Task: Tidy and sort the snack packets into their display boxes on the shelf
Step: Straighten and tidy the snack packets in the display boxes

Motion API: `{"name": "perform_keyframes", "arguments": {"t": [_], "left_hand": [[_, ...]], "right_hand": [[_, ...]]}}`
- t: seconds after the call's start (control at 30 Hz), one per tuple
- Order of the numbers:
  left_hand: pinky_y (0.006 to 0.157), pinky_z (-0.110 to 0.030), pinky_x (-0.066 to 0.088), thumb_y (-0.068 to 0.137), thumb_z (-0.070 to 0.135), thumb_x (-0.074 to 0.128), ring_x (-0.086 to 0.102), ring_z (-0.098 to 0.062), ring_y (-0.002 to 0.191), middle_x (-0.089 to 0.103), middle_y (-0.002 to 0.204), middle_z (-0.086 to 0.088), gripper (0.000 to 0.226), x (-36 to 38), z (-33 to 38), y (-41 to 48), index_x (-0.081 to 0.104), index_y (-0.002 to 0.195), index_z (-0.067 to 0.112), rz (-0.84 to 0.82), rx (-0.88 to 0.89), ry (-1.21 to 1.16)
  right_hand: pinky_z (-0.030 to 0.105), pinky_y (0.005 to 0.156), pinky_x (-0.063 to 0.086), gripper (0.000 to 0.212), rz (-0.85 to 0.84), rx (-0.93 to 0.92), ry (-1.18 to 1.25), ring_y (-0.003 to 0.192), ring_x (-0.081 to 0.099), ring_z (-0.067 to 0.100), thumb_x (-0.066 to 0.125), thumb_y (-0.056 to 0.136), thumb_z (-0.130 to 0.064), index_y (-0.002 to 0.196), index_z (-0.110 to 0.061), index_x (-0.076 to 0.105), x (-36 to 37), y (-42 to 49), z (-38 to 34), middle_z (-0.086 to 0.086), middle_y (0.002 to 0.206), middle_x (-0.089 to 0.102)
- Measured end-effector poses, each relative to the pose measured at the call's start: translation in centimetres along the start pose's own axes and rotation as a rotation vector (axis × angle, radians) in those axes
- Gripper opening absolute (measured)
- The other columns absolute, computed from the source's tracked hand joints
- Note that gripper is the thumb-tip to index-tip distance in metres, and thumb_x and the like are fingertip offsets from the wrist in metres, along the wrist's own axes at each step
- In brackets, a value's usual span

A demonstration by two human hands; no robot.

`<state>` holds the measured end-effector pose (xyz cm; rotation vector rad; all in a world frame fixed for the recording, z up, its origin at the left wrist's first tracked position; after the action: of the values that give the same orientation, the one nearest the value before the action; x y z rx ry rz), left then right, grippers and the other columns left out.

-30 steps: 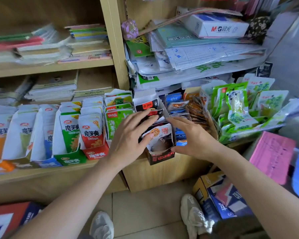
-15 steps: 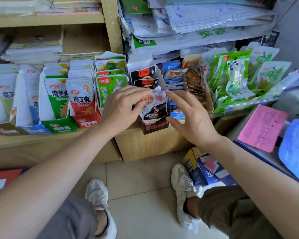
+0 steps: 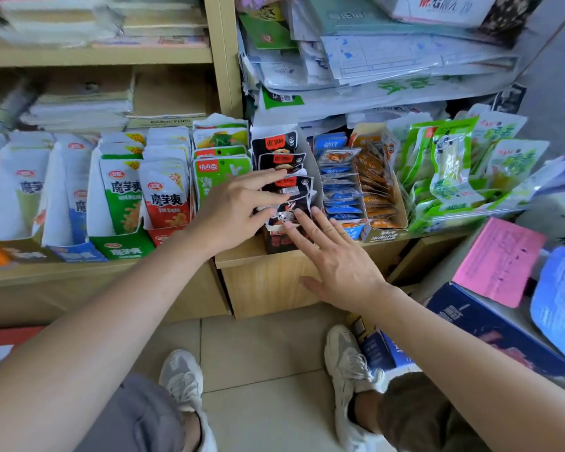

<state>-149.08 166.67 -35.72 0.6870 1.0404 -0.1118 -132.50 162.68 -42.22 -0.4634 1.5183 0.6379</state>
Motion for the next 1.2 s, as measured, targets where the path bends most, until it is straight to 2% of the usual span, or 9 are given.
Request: {"name": "perform_keyframes", "arguments": {"t": [0.13, 0.2, 0.3, 0.37, 0.53, 0.73, 0.93, 1.03, 1.2], "left_hand": [[0.117, -0.051, 0.036, 0.094, 0.015, 0.067, 0.042, -0.008, 0.142, 0.048, 0.152, 0.011, 0.053, 0.6, -0.3, 0.1, 0.055, 0.144, 0.028, -0.025, -0.065, -0.008], [0.116, -0.049, 0.036, 0.094, 0.023, 0.067, 0.042, -0.013, 0.142, 0.047, 0.153, 0.008, 0.057, 0.4, 0.2, 0.3, 0.050, 0.148, 0.027, -0.003, -0.051, 0.080], [0.117, -0.044, 0.034, 0.091, 0.034, 0.069, 0.040, -0.018, 0.142, 0.044, 0.155, 0.004, 0.066, -0.3, 2.2, 0.1, 0.045, 0.151, 0.023, 0.069, -0.007, 0.194], [0.119, -0.043, 0.029, 0.088, 0.042, 0.070, 0.036, -0.019, 0.145, 0.039, 0.159, 0.004, 0.072, -0.3, 3.8, 0.1, 0.043, 0.152, 0.025, 0.087, 0.036, 0.215], [0.122, -0.038, 0.006, 0.088, 0.058, 0.066, 0.018, -0.019, 0.154, 0.019, 0.167, 0.004, 0.087, 2.8, 5.5, 1.2, 0.024, 0.159, 0.031, -0.092, 0.026, 0.329], [0.120, -0.039, 0.027, 0.081, 0.021, 0.082, 0.040, -0.015, 0.143, 0.051, 0.150, 0.009, 0.074, 3.0, 3.8, 1.7, 0.049, 0.148, 0.026, -0.047, 0.001, 0.353], [0.118, -0.038, 0.026, 0.079, 0.027, 0.083, 0.044, -0.012, 0.139, 0.055, 0.145, 0.013, 0.069, 2.4, 3.7, 2.2, 0.055, 0.141, 0.031, -0.071, -0.071, 0.401], [0.114, -0.037, 0.029, 0.078, 0.032, 0.083, 0.048, -0.011, 0.135, 0.058, 0.141, 0.013, 0.065, 2.4, 4.5, 2.4, 0.058, 0.138, 0.031, -0.089, -0.056, 0.411], [0.103, -0.040, 0.040, 0.082, 0.044, 0.076, 0.055, -0.016, 0.121, 0.066, 0.123, 0.011, 0.045, 2.2, 6.0, 3.4, 0.068, 0.124, 0.029, -0.092, -0.043, 0.388]], "right_hand": [[0.046, 0.126, 0.007, 0.094, -0.031, -0.011, 0.076, 0.153, -0.012, 0.023, 0.062, 0.091, -0.048, 0.159, -0.030, -0.002, -0.5, 1.2, 0.4, -0.003, 0.167, -0.007], [0.043, 0.124, 0.016, 0.085, 0.019, -0.054, 0.191, 0.154, 0.005, 0.024, 0.067, 0.090, -0.037, 0.159, -0.031, 0.017, -1.6, 0.6, 0.6, -0.004, 0.167, 0.008], [0.035, 0.108, 0.043, 0.055, 0.283, -0.067, 0.275, 0.130, 0.049, 0.024, 0.072, 0.087, -0.017, 0.140, -0.019, 0.056, -4.6, -0.9, 1.9, 0.002, 0.150, 0.049], [0.033, 0.096, 0.049, 0.040, 0.473, 0.035, 0.303, 0.111, 0.058, 0.023, 0.074, 0.085, -0.011, 0.124, -0.013, 0.068, -6.6, -2.2, 4.0, 0.002, 0.128, 0.064], [0.037, 0.089, 0.055, 0.043, 0.418, 0.336, 0.447, 0.103, 0.064, 0.017, 0.077, 0.084, -0.017, 0.126, -0.016, 0.067, -6.7, -3.5, 10.5, 0.001, 0.119, 0.067], [0.023, 0.079, 0.052, 0.029, 0.223, 0.315, 0.516, 0.084, 0.064, 0.008, 0.077, 0.086, -0.019, 0.114, -0.016, 0.074, -3.7, -1.3, 12.2, 0.000, 0.106, 0.074], [0.032, 0.069, 0.052, 0.012, 0.176, 0.383, 0.589, 0.062, 0.053, 0.001, 0.080, 0.083, -0.020, 0.093, -0.013, 0.078, -3.2, 0.9, 13.9, 0.000, 0.081, 0.072], [0.025, 0.057, 0.046, 0.012, 0.140, 0.444, 0.653, 0.060, 0.052, 0.009, 0.080, 0.083, -0.026, 0.089, -0.017, 0.076, -3.1, 0.9, 14.9, -0.006, 0.070, 0.063], [0.036, 0.075, 0.054, 0.029, 0.151, 0.536, 0.684, 0.072, 0.063, 0.018, 0.082, 0.081, -0.028, 0.063, -0.032, 0.059, -2.9, 1.1, 15.5, -0.006, 0.061, 0.058]]}}
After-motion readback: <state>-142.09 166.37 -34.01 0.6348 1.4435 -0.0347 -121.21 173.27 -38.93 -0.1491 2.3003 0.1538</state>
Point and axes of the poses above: each hand's wrist, its own y-axis towards the middle knuckle, its own x-axis out of the palm, z = x × y, the point moved 7 cm from there along y, towards the middle knuckle
